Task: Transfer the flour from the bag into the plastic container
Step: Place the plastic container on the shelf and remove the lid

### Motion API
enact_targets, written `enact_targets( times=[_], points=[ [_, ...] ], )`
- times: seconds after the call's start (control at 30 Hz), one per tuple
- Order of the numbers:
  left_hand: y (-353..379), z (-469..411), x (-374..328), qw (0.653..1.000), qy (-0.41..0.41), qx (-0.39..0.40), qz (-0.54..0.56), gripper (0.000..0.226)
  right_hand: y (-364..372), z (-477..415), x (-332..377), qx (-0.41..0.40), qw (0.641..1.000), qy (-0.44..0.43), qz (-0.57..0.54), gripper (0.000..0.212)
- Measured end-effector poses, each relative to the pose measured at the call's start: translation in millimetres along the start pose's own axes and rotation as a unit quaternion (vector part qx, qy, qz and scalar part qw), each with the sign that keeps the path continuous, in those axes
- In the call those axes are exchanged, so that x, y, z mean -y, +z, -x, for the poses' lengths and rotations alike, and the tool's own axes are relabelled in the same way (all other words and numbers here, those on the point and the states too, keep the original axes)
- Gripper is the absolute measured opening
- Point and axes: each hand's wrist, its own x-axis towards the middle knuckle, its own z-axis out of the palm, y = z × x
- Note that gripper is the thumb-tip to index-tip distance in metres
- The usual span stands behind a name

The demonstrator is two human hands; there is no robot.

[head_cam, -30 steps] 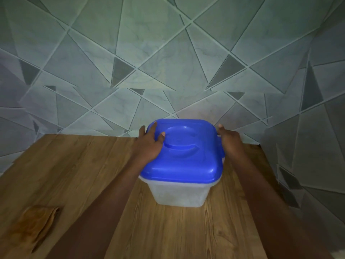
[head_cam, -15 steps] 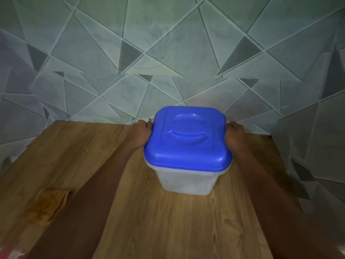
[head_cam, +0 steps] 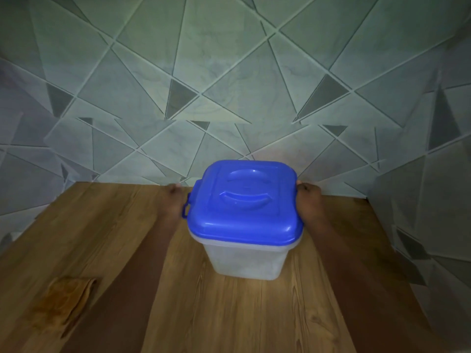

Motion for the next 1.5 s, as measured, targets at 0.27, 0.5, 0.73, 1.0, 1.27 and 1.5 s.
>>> enact_targets(
  times=[0.27,0.5,0.73,1.0,1.27,1.5],
  points=[
    [7.9,17.1,-2.3,0.969,-0.034,0.173,0.171,0.088,8.6,9.7,8.2,-0.017,0.999,-0.007,-0.036,0.040],
    [5.9,20.7,-22.3,0.937,-0.049,0.191,0.290,0.053,9.8,19.0,27.6,-0.010,0.997,0.005,-0.081,0.048],
    [8.1,18.3,-63.7,0.956,0.063,0.165,0.234,0.047,-18.5,15.9,51.0,0.010,0.979,-0.042,-0.197,0.032],
    [61.4,46.4,-118.8,0.967,0.101,0.151,0.176,0.030,-94.6,11.0,32.1,-0.083,0.930,-0.002,-0.358,0.021],
    [147.8,90.3,-151.3,0.972,0.124,0.200,0.002,0.061,-177.7,8.6,-13.1,-0.195,0.901,0.040,-0.387,0.025],
    [218.0,113.9,-146.5,0.919,0.212,0.262,-0.207,0.063,-205.0,8.8,-60.9,-0.237,0.863,0.092,-0.437,0.022]
  ],
)
